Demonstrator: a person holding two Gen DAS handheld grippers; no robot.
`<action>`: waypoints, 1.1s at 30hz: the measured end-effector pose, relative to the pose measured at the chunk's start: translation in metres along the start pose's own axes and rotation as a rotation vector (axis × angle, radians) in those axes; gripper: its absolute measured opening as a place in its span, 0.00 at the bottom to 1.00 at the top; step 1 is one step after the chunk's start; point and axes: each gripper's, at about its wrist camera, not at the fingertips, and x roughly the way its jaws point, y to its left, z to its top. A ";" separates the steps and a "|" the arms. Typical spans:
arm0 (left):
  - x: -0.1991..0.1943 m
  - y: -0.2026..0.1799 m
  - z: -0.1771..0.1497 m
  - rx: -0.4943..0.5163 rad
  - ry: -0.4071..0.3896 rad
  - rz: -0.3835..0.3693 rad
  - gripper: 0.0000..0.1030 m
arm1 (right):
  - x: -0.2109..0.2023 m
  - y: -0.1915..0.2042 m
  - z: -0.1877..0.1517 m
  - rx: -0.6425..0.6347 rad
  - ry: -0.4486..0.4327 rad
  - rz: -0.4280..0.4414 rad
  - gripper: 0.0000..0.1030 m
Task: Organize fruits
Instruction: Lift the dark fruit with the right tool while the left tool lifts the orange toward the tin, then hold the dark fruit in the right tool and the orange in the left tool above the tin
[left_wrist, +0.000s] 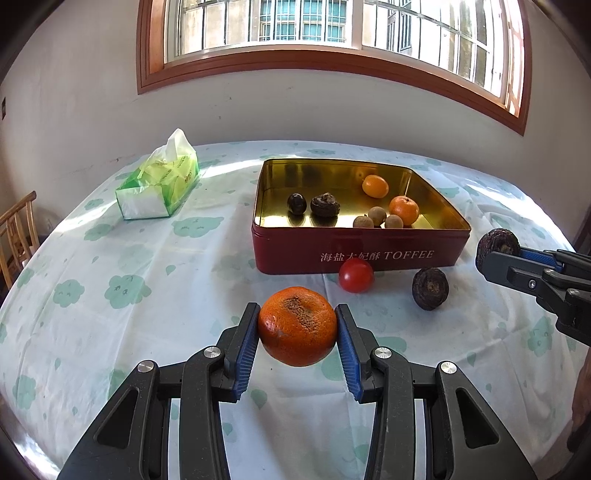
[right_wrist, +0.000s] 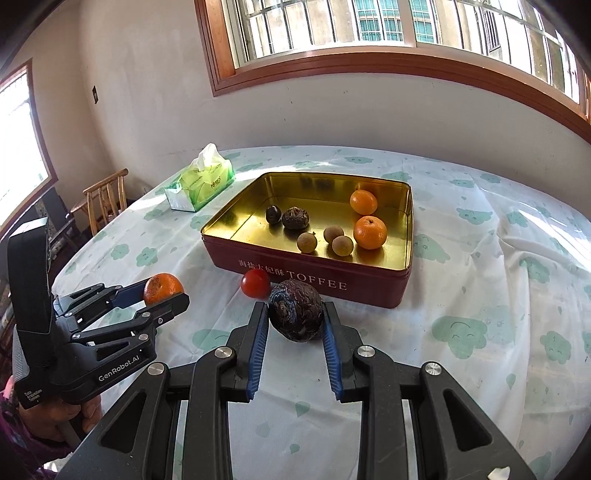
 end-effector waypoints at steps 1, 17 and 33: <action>0.000 0.000 0.001 0.000 -0.001 0.000 0.40 | 0.001 0.001 0.002 -0.009 -0.003 -0.009 0.26; 0.001 0.004 0.026 0.018 -0.058 0.017 0.40 | 0.013 0.011 0.024 -0.090 -0.045 -0.073 0.25; 0.014 0.001 0.068 0.035 -0.127 0.029 0.40 | 0.028 0.006 0.054 -0.087 -0.084 -0.087 0.26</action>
